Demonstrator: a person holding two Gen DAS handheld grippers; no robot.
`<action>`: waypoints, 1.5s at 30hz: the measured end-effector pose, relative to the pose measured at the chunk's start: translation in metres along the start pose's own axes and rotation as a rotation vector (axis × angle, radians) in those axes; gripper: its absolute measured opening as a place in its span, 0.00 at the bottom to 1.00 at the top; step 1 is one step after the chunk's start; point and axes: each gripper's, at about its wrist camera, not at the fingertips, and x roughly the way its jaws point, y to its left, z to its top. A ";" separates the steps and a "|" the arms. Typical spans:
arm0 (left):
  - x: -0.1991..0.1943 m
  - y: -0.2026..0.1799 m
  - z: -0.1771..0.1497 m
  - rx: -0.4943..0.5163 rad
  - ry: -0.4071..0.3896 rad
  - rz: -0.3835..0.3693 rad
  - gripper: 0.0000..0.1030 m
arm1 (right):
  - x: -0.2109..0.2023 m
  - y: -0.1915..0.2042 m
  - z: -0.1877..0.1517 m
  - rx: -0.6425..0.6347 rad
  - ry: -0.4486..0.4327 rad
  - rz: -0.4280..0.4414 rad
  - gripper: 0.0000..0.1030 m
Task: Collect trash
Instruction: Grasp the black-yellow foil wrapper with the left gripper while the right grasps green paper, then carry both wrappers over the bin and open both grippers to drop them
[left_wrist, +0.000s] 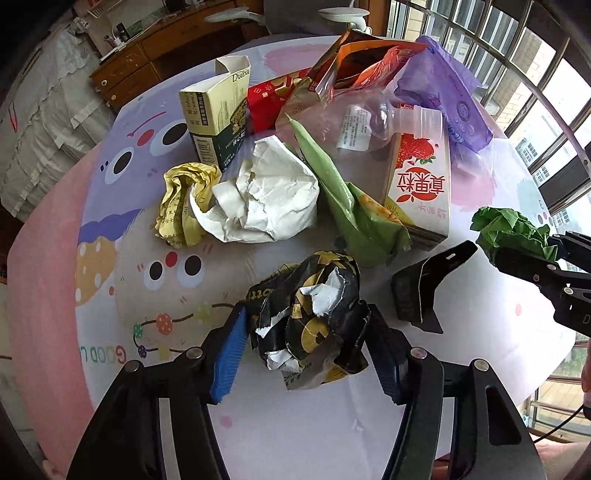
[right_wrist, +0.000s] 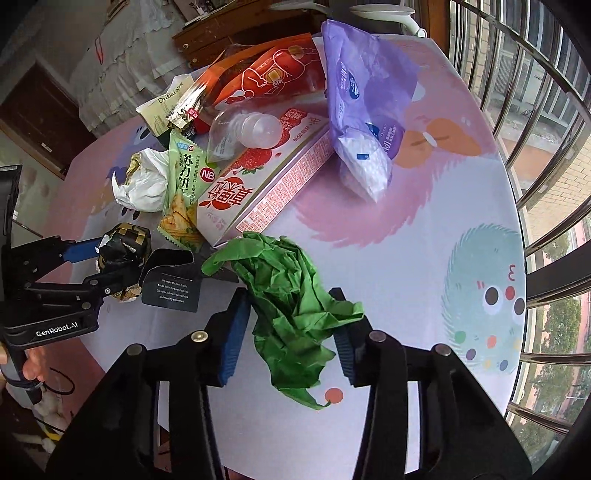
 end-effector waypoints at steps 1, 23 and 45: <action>-0.004 0.000 -0.006 -0.011 -0.004 -0.007 0.60 | -0.004 0.001 -0.002 0.007 -0.006 -0.006 0.39; -0.148 0.059 -0.195 0.029 -0.180 -0.112 0.60 | -0.091 0.145 -0.144 0.160 -0.120 -0.075 0.39; -0.122 0.070 -0.350 0.051 -0.093 -0.187 0.60 | -0.038 0.219 -0.264 0.190 0.095 -0.156 0.39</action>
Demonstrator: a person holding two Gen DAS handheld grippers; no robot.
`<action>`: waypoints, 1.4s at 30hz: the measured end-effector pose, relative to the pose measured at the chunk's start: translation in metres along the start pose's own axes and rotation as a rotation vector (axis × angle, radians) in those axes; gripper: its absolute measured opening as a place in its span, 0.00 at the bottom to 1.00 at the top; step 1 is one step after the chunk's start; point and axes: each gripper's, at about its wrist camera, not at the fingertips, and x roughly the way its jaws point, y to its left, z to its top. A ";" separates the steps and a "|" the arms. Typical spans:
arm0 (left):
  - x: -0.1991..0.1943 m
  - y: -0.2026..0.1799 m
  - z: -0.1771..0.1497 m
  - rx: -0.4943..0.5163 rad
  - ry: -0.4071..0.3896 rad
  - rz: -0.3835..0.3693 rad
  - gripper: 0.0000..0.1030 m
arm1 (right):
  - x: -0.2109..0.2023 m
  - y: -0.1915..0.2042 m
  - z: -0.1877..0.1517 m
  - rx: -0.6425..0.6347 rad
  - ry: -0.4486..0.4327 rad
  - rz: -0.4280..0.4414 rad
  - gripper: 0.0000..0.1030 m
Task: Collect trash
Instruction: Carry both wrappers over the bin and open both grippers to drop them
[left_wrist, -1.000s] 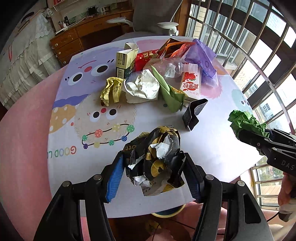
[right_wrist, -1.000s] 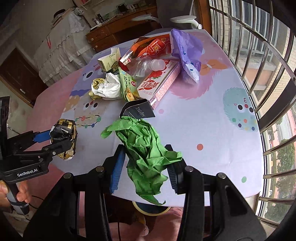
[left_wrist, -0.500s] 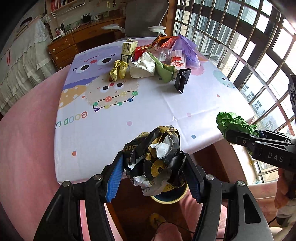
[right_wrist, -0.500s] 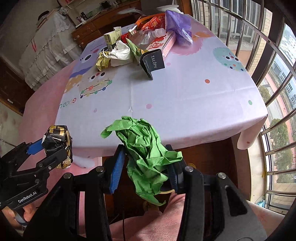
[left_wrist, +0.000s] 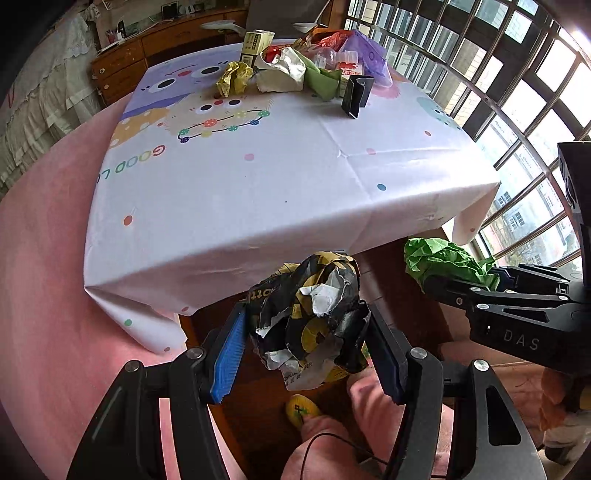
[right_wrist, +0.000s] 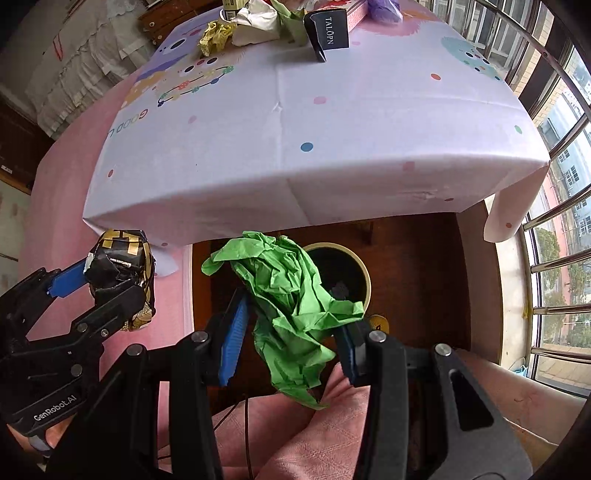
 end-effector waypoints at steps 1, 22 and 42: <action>0.005 0.000 -0.002 -0.007 0.009 -0.005 0.60 | 0.007 0.000 -0.001 -0.002 0.014 -0.003 0.39; 0.192 0.040 -0.095 -0.256 0.088 0.007 0.60 | 0.194 -0.020 -0.062 -0.037 0.229 -0.132 0.39; 0.332 0.072 -0.134 -0.319 0.128 -0.034 0.61 | 0.317 -0.042 -0.059 0.032 0.247 -0.060 0.39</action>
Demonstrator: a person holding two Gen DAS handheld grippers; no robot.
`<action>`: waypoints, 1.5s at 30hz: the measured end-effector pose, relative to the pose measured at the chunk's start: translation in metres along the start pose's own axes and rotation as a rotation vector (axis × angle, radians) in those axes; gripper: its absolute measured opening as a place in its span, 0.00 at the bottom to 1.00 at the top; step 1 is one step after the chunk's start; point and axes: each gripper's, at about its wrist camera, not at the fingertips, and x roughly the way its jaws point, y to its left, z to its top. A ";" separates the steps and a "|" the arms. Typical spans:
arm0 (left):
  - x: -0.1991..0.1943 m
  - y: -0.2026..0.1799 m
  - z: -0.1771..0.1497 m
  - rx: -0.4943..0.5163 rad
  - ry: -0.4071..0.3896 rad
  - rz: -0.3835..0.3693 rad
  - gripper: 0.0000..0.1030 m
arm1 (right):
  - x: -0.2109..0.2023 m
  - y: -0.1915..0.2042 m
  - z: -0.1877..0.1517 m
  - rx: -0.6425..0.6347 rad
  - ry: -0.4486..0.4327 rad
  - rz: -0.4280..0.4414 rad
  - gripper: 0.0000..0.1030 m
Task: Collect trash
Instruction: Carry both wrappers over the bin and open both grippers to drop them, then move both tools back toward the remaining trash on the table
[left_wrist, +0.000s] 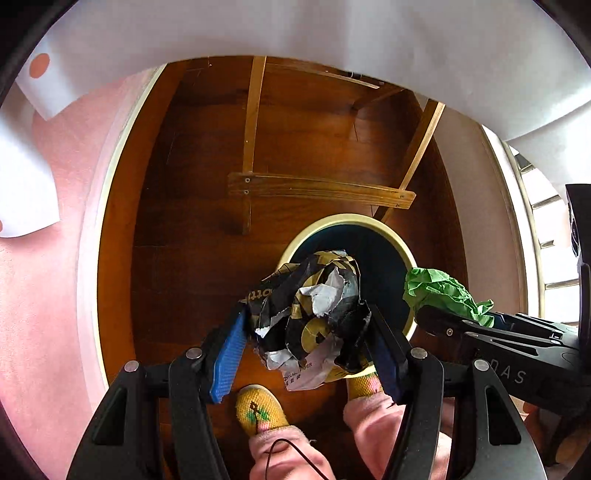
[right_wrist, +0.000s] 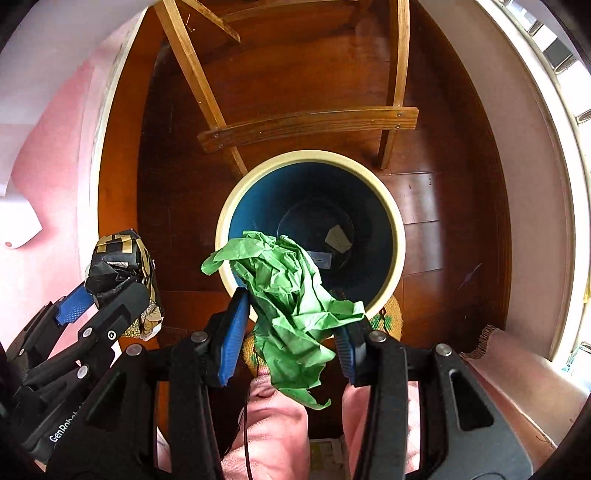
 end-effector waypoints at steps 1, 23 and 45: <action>0.006 0.000 0.003 0.001 0.003 0.001 0.61 | 0.007 -0.002 0.002 0.000 -0.002 0.003 0.39; 0.094 -0.053 0.025 0.135 0.113 -0.023 0.86 | 0.074 -0.067 0.031 -0.026 -0.002 0.097 0.62; -0.152 -0.082 0.057 0.167 -0.050 0.024 0.87 | -0.158 -0.041 0.006 0.011 -0.211 0.176 0.62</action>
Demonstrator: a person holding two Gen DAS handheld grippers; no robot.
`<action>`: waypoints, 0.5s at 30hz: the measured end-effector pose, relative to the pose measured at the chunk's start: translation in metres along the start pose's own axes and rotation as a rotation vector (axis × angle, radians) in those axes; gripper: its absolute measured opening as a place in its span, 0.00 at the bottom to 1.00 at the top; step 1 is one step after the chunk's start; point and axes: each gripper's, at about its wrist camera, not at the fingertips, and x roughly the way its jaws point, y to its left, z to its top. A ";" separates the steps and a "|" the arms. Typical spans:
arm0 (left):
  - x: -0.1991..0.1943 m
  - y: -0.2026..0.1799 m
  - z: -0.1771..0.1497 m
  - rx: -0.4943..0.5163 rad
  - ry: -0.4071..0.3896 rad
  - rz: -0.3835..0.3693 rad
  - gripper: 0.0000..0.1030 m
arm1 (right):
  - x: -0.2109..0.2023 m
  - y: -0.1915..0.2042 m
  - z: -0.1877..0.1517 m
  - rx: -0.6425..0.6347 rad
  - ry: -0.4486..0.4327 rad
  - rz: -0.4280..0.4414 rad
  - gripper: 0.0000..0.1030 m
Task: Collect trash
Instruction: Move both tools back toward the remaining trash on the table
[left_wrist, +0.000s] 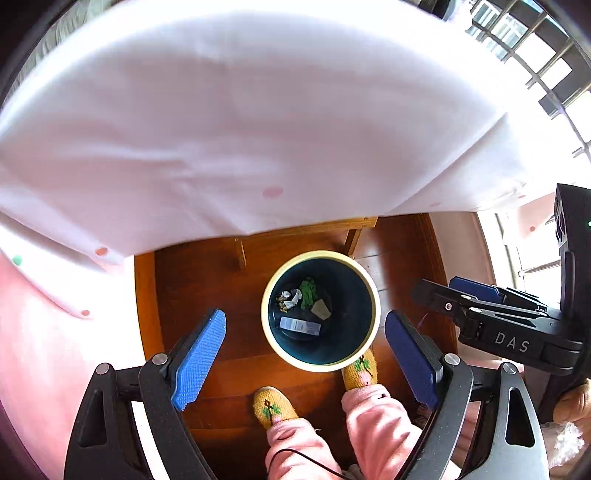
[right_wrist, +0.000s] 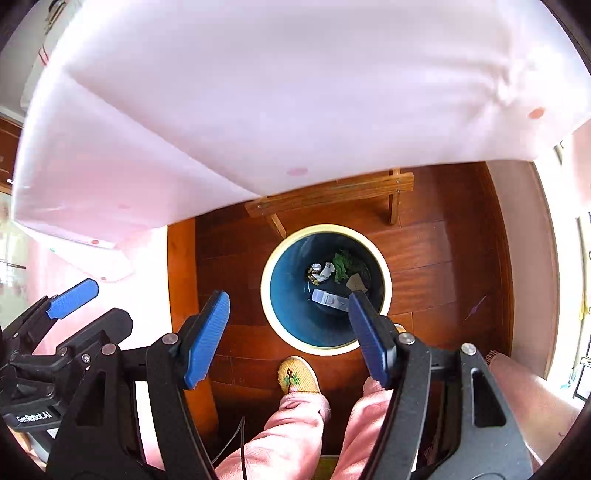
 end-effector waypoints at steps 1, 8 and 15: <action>-0.016 -0.004 0.004 0.019 -0.016 0.006 0.87 | -0.015 0.005 0.000 0.000 -0.016 -0.002 0.62; -0.129 -0.028 0.031 0.126 -0.114 0.015 0.87 | -0.115 0.034 0.001 0.050 -0.129 -0.009 0.62; -0.226 -0.036 0.069 0.169 -0.258 0.026 0.87 | -0.204 0.066 0.024 0.036 -0.297 -0.035 0.62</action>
